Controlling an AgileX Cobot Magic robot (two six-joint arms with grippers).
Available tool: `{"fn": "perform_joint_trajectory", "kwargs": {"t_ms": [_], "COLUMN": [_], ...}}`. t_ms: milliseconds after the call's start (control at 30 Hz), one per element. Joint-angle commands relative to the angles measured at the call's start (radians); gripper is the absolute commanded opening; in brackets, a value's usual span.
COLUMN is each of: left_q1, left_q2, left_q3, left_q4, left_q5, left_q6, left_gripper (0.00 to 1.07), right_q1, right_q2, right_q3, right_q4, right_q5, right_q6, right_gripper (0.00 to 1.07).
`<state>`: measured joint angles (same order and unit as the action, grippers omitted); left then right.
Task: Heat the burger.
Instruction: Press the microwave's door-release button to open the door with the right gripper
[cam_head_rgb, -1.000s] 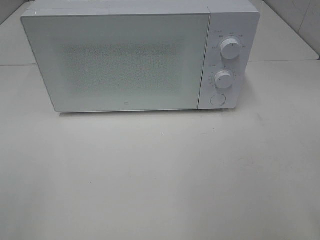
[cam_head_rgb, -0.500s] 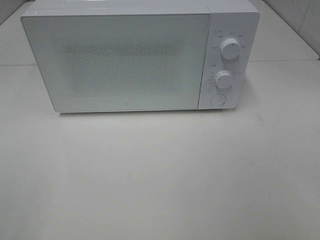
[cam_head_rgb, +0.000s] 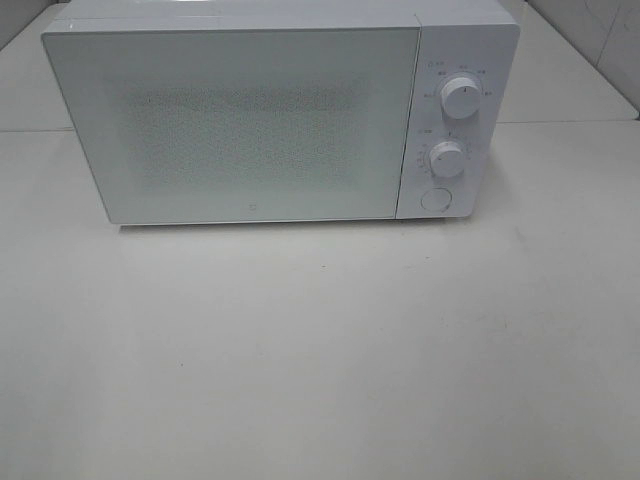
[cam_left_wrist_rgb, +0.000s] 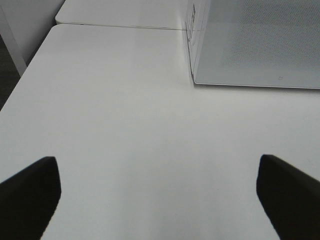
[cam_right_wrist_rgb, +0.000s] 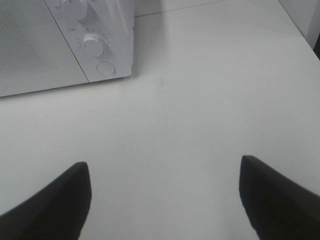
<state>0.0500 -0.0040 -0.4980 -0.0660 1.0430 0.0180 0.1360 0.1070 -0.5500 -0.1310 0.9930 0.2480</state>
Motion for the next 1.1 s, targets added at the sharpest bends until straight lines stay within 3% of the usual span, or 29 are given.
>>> {"fn": "perform_joint_trajectory", "kwargs": {"t_ms": [33, 400, 1100], "left_q1": [-0.001, -0.001, -0.001], "left_q2": [-0.027, -0.027, -0.023], "left_q3": [0.001, 0.001, 0.001], "left_q4": [-0.005, -0.005, -0.005], "left_q5": [-0.006, -0.006, -0.006], "left_q6": [0.0, 0.0, 0.0], "left_gripper": [1.01, 1.01, 1.01], "right_q1": [-0.015, -0.099, -0.099], "right_q2": [-0.023, -0.14, -0.106], "right_q3": [0.011, 0.047, 0.016], "right_q4": [0.01, -0.002, -0.006], "right_q5": [-0.011, 0.012, -0.076], "right_q6": [-0.012, -0.026, -0.055], "right_gripper": [0.76, 0.76, 0.76]}}
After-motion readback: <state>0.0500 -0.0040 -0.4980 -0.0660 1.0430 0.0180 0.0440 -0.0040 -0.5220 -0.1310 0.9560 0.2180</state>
